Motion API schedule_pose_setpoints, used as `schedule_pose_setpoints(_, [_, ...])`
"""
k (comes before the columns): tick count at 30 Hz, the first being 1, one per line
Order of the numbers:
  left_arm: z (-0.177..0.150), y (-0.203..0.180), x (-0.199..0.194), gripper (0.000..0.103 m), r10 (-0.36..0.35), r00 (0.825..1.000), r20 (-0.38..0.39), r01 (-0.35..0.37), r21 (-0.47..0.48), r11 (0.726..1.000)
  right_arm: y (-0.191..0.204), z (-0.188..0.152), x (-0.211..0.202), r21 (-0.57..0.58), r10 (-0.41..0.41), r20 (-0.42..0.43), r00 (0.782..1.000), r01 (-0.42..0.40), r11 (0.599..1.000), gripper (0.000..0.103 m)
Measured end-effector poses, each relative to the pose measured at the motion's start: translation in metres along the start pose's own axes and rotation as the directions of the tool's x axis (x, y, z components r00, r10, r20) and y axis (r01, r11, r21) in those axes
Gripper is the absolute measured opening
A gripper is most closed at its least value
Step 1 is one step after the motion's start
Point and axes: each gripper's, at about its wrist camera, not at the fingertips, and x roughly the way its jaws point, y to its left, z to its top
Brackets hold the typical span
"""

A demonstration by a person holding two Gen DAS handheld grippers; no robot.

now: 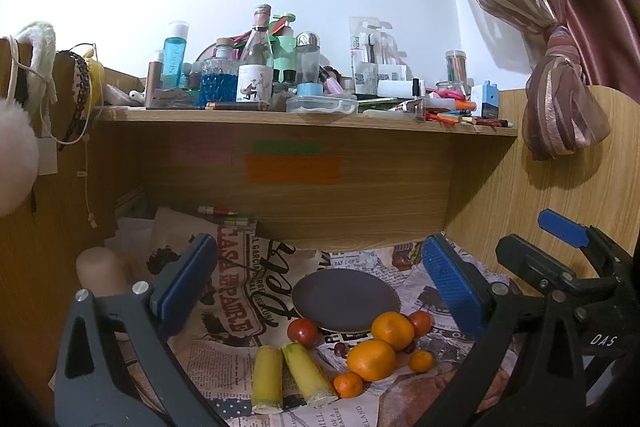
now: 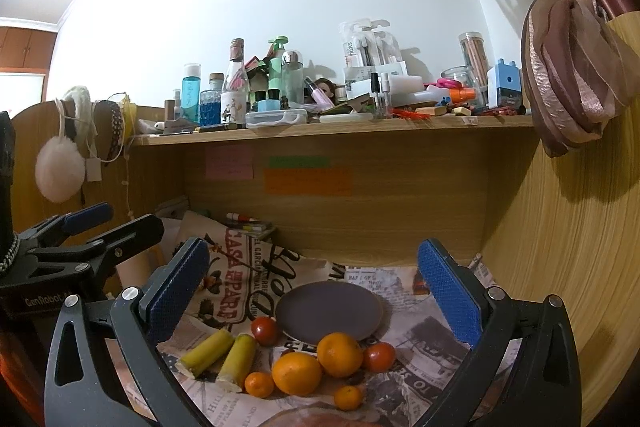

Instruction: Organize fruits

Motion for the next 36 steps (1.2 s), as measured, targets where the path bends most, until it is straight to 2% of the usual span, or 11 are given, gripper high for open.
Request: schedule_pose_setpoints(36, [-0.0015, 0.0038, 0.0029, 0.103, -0.002, 1.0, -0.006, 0.002, -0.011, 1.0, 0.0005, -0.0012, 0.0014, 0.001, 0.003, 0.001, 1.0, -0.003, 1.0, 0.103])
